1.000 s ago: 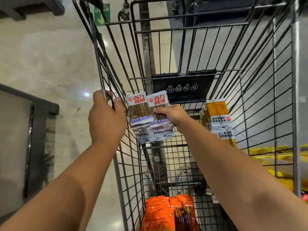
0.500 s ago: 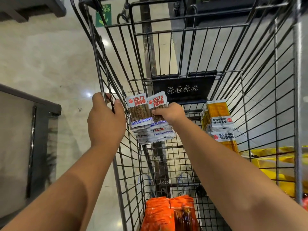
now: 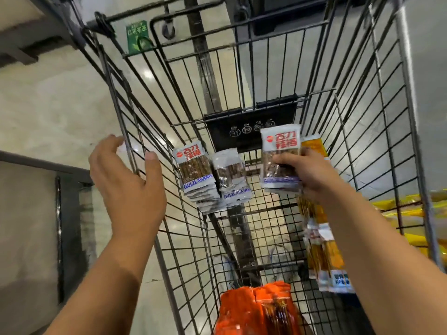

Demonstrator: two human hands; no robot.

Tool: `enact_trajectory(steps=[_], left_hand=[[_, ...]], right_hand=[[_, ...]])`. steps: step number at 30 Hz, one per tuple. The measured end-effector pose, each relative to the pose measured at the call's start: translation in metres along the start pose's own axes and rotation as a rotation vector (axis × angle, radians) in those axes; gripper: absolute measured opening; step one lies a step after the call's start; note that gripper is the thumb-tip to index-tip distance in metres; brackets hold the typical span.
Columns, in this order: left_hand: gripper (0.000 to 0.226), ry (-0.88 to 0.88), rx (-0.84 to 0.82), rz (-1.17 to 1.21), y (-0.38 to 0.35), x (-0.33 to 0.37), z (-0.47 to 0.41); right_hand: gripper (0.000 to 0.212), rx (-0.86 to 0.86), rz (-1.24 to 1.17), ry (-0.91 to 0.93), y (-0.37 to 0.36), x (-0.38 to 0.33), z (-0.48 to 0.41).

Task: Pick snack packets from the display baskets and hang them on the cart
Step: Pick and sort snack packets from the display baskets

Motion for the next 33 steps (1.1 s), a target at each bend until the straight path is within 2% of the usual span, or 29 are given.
enact_trajectory(steps=[3,5,8,11,13,17,22,28,33], left_hand=[[0.036,-0.195,-0.1,-0.143,-0.015,0.027,0.029],[0.039,-0.259,-0.317,-0.153,-0.049,0.045,0.054],[0.055,-0.203,-0.587,-0.224,-0.116,0.048,0.076],[0.07,-0.087,-0.708,-0.377,-0.17,0.032,0.07],[0.073,-0.042,-0.746,-0.44,-0.195,0.024,0.063],[0.067,0.069,-0.696,-0.428,-0.219,0.01,0.05],[0.049,0.161,-0.672,-0.382,-0.229,-0.003,0.046],[0.039,0.226,-0.546,-0.176,-0.232,-0.017,0.047],[0.062,0.364,-0.457,-0.05,-0.238,-0.015,0.058]], right_hand=[[0.027,0.055,-0.063,0.029,0.029,0.004,0.016],[0.026,0.106,-0.137,0.027,0.043,0.006,0.029],[0.03,0.165,-0.174,0.014,0.055,0.016,0.041],[0.032,0.16,-0.183,0.004,0.058,0.025,0.047],[0.024,0.14,-0.158,0.012,0.058,0.027,0.05],[0.026,0.121,-0.103,0.054,0.064,0.029,0.049],[0.053,0.162,-0.163,0.029,0.07,0.036,0.042],[0.044,0.169,-0.18,0.043,0.065,0.033,0.04],[0.053,0.194,-0.161,0.035,0.062,0.035,0.042]])
Point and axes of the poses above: each hand's wrist, its own z-axis away from the middle knuckle, its own y-axis out of the back of the hand, x = y × z, the point moved 3 cm from there along -z, towards the middle knuckle, and after that the axes turned 4 degrees about -x, right-handed, at the moved point
